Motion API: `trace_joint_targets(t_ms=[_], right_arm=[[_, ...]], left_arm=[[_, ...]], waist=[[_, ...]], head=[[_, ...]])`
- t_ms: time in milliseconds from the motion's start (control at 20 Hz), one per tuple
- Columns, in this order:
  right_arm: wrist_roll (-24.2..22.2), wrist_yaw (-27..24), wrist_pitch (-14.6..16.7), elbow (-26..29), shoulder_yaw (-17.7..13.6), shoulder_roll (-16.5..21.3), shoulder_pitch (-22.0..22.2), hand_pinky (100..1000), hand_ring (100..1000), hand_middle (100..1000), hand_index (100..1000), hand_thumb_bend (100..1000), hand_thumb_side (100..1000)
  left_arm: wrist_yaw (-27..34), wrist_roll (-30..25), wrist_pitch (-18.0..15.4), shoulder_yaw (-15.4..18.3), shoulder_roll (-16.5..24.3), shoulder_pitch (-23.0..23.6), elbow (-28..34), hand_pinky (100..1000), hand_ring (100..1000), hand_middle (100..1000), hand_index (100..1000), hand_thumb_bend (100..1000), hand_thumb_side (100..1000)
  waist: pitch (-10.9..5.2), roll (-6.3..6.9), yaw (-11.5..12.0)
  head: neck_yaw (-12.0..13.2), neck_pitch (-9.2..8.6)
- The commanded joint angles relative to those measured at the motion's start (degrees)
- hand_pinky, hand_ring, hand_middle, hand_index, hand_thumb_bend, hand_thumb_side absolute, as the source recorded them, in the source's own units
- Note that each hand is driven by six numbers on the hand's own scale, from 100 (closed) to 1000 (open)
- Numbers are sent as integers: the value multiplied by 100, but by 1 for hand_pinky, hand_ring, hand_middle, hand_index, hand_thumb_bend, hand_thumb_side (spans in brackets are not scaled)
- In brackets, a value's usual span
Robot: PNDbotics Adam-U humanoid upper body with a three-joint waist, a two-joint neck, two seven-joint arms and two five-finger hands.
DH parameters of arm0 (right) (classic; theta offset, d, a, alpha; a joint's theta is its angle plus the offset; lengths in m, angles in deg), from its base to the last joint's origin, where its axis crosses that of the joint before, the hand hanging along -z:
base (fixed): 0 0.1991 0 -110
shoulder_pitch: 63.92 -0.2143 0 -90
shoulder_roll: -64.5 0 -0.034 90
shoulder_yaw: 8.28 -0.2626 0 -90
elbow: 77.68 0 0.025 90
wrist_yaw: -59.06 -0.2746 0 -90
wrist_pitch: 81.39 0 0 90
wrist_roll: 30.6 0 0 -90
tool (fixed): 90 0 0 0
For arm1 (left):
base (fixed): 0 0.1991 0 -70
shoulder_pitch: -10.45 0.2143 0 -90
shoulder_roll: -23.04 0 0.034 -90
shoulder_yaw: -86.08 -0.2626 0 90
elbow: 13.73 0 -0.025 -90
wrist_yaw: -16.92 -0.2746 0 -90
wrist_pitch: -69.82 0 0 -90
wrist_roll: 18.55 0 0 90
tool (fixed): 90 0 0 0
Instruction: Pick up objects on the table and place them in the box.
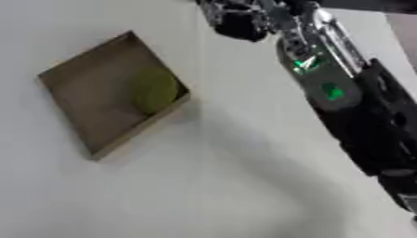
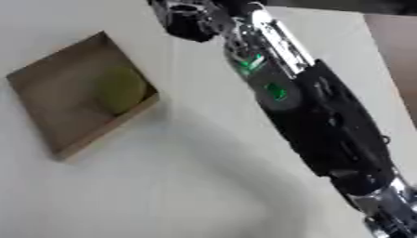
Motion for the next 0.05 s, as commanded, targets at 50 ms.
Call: trace_joint_targets(t_ms=[50], right_arm=[[192,-290,-154,539,-386,545,105,842,836,819,930,100,100]], left_arm=[[-41,42,-6,75,120,-11,98,764,762,658,825,100,645]], waist=[[-115,73,-12]], head=[[51,-31]])
